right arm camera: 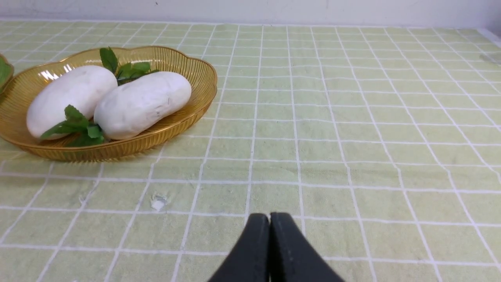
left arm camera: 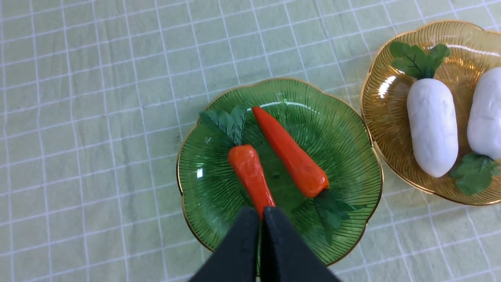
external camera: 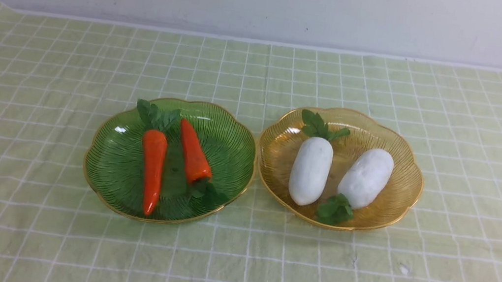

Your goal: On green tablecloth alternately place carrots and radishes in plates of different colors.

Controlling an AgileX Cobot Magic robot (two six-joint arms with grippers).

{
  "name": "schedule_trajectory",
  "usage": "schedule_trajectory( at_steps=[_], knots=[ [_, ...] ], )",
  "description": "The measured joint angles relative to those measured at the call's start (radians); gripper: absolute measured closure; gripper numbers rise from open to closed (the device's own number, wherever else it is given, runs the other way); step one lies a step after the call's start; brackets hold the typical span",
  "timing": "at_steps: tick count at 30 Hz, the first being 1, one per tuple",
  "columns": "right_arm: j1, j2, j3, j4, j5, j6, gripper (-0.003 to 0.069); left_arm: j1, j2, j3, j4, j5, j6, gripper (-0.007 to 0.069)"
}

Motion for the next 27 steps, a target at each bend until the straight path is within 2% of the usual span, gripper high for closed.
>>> schedule_trajectory(
  at_steps=[13,18,22,23,25,27],
  knots=[
    [0.000,0.000,0.000,0.000,0.000,0.003,0.0673,0.000,-0.352,0.312,-0.073,0.002,0.031,0.0632],
    [0.000,0.000,0.000,0.000,0.000,0.003,0.0673,0.000,-0.586,0.549,-0.131,-0.015,0.057,0.0632],
    [0.000,0.000,0.000,0.000,0.000,0.003,0.0673,0.000,-0.875,0.835,-0.243,-0.262,0.097,0.0632],
    [0.000,0.000,0.000,0.000,0.000,0.003,0.0673,0.000,-0.888,0.862,-0.251,-0.291,0.097,0.0632],
    [0.000,0.000,0.000,0.000,0.000,0.003,0.0673,0.000,-1.075,1.052,-0.278,-0.512,0.110,0.0632],
    [0.000,0.000,0.000,0.000,0.000,0.003,0.0673,0.000,-1.138,1.131,-0.282,-0.609,0.110,0.0632]
  ],
)
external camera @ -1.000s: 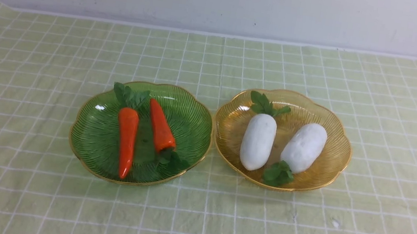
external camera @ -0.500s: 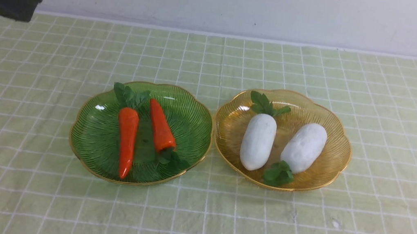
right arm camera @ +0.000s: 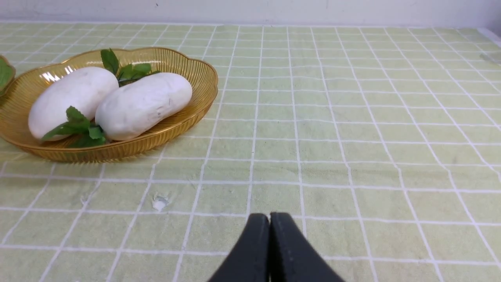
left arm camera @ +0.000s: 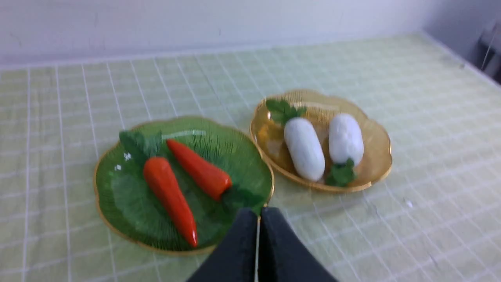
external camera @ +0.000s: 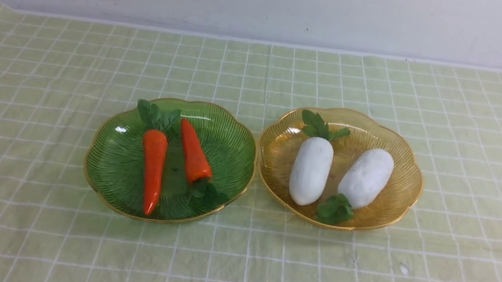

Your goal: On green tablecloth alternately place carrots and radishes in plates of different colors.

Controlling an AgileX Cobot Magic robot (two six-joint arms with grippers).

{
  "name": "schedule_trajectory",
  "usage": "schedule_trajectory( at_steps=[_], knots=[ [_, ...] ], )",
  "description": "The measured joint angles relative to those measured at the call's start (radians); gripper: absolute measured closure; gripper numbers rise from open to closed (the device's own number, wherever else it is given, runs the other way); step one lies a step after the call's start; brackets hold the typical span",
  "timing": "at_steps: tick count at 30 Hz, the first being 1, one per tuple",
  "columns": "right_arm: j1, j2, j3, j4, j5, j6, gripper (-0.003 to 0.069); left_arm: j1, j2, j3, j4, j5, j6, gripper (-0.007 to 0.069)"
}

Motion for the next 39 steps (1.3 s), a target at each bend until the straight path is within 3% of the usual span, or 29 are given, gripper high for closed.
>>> schedule_trajectory(
  at_steps=[5,10,25,33,39],
  knots=[
    [0.000,0.000,0.000,0.000,0.000,0.000,0.0673,0.000,-0.144,0.211,-0.004,-0.270,0.011,0.0632],
    [0.000,0.000,0.000,0.000,0.000,0.000,0.0673,0.000,-0.183,0.329,-0.010,-0.360,0.013,0.0632],
    [0.000,0.000,0.000,0.000,0.000,0.000,0.0673,0.010,-0.220,0.570,0.042,-0.373,0.022,0.0632],
    [0.000,0.000,0.000,0.000,0.000,0.000,0.0673,0.189,-0.331,0.684,0.124,-0.358,0.018,0.0632],
    [0.000,0.000,0.000,0.000,0.000,0.000,0.0673,0.257,-0.333,0.685,0.150,-0.285,0.018,0.0632]
  ],
)
